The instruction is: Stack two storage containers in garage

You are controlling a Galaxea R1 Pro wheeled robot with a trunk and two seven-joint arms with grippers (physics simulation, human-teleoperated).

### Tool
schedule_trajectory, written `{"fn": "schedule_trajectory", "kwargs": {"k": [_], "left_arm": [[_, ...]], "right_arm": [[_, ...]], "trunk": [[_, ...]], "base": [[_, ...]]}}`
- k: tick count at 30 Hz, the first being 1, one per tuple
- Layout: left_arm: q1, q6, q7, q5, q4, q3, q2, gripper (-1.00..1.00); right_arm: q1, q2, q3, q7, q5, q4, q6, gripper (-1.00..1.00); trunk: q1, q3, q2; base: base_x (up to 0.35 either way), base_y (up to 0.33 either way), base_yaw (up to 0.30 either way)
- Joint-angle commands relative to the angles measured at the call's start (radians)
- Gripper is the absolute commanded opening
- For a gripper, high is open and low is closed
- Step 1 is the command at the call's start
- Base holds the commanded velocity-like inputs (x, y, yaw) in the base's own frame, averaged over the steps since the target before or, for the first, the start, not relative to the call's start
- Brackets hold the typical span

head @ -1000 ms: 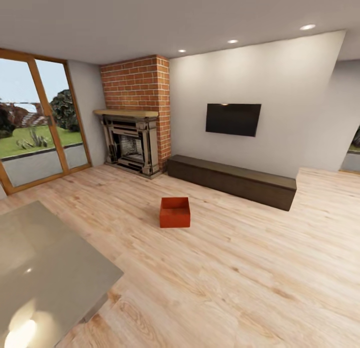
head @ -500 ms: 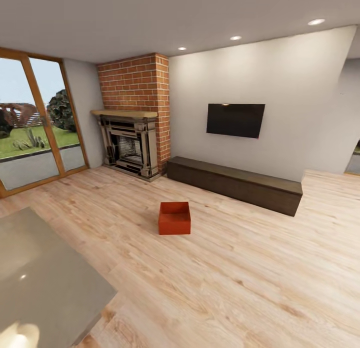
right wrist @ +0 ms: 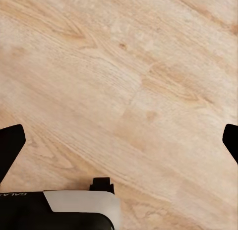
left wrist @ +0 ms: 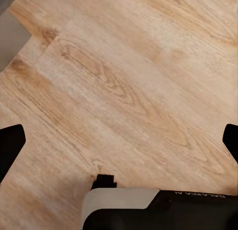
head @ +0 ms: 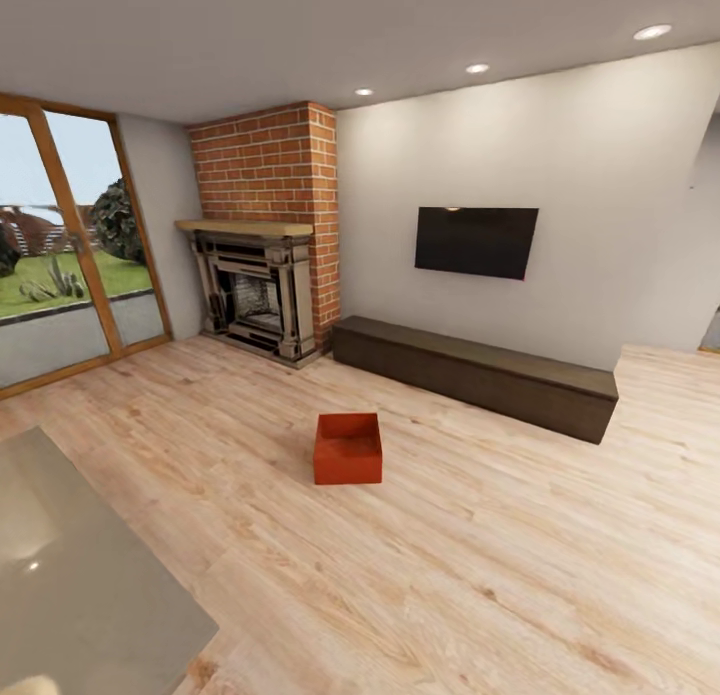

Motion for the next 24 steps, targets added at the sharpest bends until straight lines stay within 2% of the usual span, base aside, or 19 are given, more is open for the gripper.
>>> {"fn": "schedule_trajectory", "kwargs": {"k": [1,24], "left_arm": [[-0.002,-0.007,0.001,0.004,0.004,0.001,0.000,1.00],[-0.002,-0.007,0.001,0.004,0.004,0.001,0.000,1.00]], "right_arm": [[-0.002,0.000,0.008,0.000,-0.008,0.004,-0.007,1.00],[-0.002,0.000,0.009,0.000,-0.008,0.004,-0.007,1.00]], "trunk": [[0.001,-0.001,-0.001],[0.001,-0.001,-0.001]], "base": [[0.329,0.000,0.000],[0.329,0.000,0.000]]}}
